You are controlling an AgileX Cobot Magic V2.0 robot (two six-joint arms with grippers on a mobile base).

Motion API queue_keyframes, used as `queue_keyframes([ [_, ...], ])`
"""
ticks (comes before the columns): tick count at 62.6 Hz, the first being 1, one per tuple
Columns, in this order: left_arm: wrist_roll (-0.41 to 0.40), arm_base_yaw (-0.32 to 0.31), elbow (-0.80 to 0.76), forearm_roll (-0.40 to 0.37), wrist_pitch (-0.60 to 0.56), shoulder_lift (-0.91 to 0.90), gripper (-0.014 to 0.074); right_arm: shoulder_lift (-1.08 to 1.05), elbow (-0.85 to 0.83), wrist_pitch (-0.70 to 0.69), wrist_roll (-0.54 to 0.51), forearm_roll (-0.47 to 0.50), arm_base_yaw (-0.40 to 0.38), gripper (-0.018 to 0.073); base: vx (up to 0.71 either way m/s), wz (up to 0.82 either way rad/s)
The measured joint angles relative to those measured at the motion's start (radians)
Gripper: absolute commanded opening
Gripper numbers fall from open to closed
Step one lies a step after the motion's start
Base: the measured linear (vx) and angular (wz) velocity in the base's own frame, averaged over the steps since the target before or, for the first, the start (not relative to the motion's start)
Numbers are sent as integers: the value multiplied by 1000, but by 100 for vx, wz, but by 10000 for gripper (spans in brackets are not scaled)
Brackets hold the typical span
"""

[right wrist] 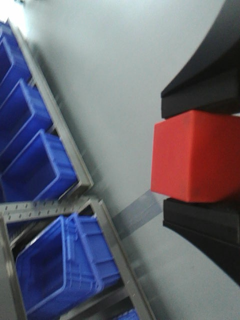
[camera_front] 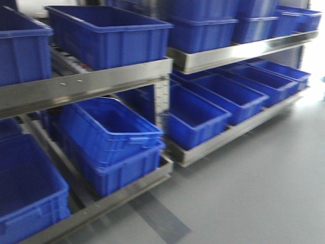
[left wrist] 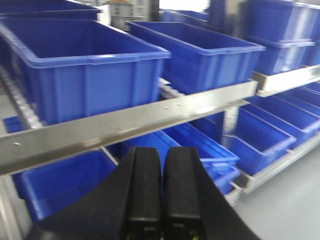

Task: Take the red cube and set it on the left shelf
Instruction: 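Turn the base toward the shelf of blue crates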

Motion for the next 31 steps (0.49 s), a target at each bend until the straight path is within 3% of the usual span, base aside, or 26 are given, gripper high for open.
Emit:
queue_keyframes([
  [31,0,0,0,0,0,0,102,0,0,2,0,0,0,120,53,62],
])
